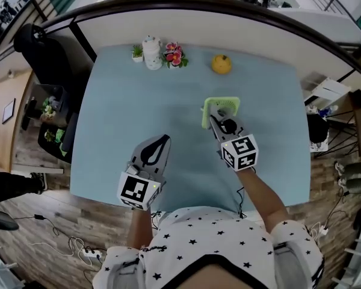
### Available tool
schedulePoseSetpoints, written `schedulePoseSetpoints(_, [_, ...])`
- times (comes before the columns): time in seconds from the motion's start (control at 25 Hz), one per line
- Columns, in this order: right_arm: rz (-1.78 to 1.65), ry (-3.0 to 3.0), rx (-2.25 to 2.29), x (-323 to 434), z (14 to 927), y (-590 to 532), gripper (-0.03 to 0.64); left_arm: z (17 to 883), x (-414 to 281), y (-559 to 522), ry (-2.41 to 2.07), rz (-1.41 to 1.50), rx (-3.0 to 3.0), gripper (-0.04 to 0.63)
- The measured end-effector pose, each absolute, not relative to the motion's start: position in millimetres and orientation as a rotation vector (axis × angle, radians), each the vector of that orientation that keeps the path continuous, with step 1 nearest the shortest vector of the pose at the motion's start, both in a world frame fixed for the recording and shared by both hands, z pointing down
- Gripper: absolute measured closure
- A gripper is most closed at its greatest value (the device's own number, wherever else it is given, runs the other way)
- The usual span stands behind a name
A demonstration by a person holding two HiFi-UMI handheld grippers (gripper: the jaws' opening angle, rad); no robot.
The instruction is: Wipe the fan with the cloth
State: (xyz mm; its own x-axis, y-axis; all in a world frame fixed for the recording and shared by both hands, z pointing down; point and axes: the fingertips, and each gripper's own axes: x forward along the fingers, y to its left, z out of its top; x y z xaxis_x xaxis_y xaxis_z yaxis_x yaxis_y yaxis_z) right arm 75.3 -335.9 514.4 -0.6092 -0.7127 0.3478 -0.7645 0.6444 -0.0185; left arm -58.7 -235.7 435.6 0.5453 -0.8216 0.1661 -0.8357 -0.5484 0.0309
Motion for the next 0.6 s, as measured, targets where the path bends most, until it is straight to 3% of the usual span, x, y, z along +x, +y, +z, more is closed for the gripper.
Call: schedulePoseSetpoints(0.6, [0.283,-2.486,1.23,77,534,-366,0.557,450,-61,-246,-1.393,0.185,2.646,0.561])
